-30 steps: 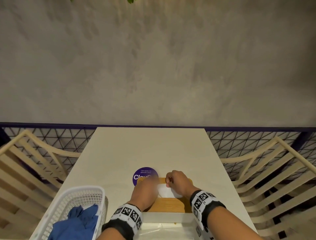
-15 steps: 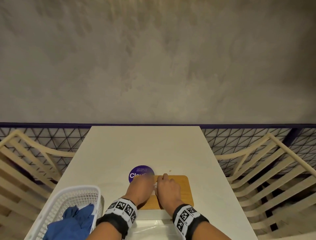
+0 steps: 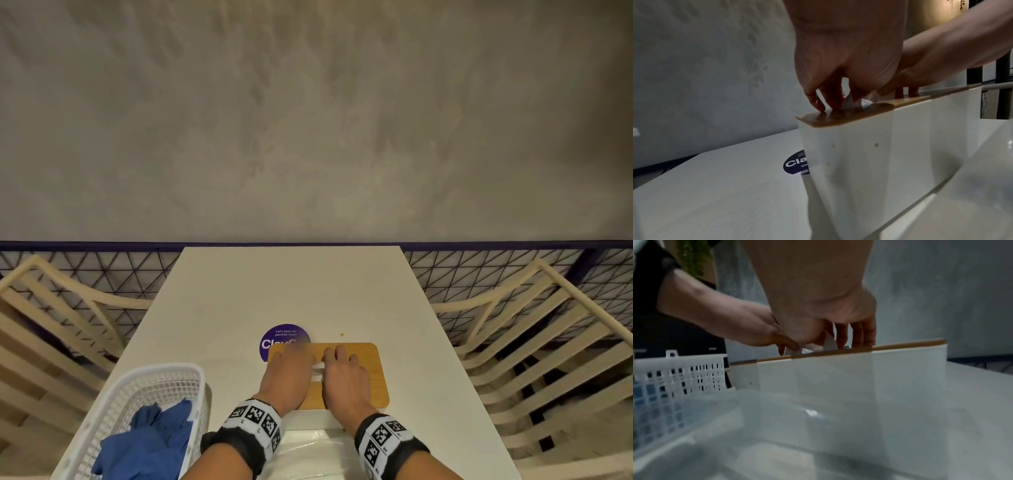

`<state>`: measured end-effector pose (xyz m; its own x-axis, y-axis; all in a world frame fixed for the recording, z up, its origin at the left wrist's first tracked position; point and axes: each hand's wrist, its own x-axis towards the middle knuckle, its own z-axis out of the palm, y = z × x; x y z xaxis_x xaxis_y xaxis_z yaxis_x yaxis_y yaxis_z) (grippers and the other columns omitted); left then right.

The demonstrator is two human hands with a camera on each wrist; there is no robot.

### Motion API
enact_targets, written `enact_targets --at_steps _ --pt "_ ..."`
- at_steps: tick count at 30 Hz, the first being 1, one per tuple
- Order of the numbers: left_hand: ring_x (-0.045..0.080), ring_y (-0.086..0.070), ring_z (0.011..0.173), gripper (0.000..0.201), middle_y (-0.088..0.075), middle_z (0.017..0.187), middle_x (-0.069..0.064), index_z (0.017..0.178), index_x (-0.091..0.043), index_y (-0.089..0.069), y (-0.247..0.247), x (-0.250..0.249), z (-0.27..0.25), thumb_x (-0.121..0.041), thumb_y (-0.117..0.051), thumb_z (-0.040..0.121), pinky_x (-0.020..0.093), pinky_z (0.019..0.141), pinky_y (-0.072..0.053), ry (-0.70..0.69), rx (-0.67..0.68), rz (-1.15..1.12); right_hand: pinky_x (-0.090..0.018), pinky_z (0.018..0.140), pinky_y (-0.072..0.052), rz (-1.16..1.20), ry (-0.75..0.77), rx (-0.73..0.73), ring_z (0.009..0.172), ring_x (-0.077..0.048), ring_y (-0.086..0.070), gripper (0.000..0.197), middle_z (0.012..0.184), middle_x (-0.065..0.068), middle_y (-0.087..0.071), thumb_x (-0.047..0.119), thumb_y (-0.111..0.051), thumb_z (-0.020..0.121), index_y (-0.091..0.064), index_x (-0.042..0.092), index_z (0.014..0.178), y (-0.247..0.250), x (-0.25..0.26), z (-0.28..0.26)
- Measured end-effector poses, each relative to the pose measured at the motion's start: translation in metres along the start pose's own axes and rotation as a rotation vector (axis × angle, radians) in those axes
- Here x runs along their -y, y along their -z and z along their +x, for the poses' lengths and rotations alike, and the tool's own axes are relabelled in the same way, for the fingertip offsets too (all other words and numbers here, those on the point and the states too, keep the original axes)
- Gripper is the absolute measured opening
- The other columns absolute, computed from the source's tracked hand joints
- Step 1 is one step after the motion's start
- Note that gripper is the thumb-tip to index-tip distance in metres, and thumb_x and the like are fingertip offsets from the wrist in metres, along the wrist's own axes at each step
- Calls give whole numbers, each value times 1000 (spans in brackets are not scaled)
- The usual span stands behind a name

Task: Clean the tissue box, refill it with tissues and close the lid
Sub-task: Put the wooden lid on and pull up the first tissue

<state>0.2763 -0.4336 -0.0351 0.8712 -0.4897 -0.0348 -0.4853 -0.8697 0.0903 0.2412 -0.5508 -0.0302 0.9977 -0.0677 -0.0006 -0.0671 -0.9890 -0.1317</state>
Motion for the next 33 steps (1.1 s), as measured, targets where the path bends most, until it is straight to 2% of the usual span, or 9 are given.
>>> enact_targets --at_steps 5,10,13,15,18,23,27,30,33 --pt "26 -37 125 31 -46 133 10 122 -14 -47 -2 9 -3 -16 -38 93 39 104 -31 -7 13 36 -37 75 -45 45 109 59 105 -30 -50 29 118 -9 -49 8 -55 89 -52 13 118 -2 -13 6" --pt "26 -39 123 31 -48 130 9 120 -13 -50 2 12 -4 -16 -42 90 37 102 -33 -7 5 13 -27 66 -34 204 238 206 96 -28 -56 24 98 -9 -60 10 -44 93 -66 13 102 17 -35 19" --pt "24 -43 119 30 -52 127 9 118 -12 -52 3 6 -2 -18 -40 91 35 101 -35 44 -22 -70 -27 68 -38 206 121 135 96 -25 -58 21 104 -7 -64 16 -46 90 -64 15 101 20 -30 19" --pt "24 -43 119 31 -52 127 9 118 -11 -52 3 4 -1 -20 -37 92 35 102 -35 57 -33 -77 -31 73 -43 141 86 92 100 -25 -55 26 112 -7 -59 26 -48 90 -57 14 111 15 -19 13" --pt "25 -43 120 31 -50 130 9 121 -11 -49 3 9 -1 -17 -35 93 34 101 -33 72 -30 -49 -33 81 -46 74 74 63 105 -27 -53 30 119 -9 -54 15 -51 90 -48 11 119 10 -18 11" --pt "27 -40 122 32 -47 131 9 123 -12 -46 2 13 -1 -9 -39 91 35 102 -32 24 -10 -36 -29 68 -38 141 220 212 93 -28 -57 22 103 -13 -64 2 -48 88 -67 8 98 22 -43 24" --pt "24 -42 118 30 -50 127 9 118 -10 -51 1 11 0 -11 -41 89 31 97 -36 70 -28 -163 -27 71 -41 352 214 319 87 -22 -57 26 95 -8 -67 -1 -47 86 -68 10 97 33 -58 31" --pt "24 -45 115 30 -51 124 9 117 -8 -51 4 11 1 -17 -44 89 31 93 -39 132 -34 -258 -30 65 -39 388 136 216 83 -24 -53 5 86 -3 -56 16 -55 84 -51 17 87 29 -57 23" --pt "24 -48 112 28 -51 121 10 116 -7 -50 5 15 0 -13 -48 89 30 91 -42 168 -28 -288 -31 67 -42 244 97 172 83 -22 -50 15 90 -6 -55 28 -60 84 -53 15 88 19 -55 15"
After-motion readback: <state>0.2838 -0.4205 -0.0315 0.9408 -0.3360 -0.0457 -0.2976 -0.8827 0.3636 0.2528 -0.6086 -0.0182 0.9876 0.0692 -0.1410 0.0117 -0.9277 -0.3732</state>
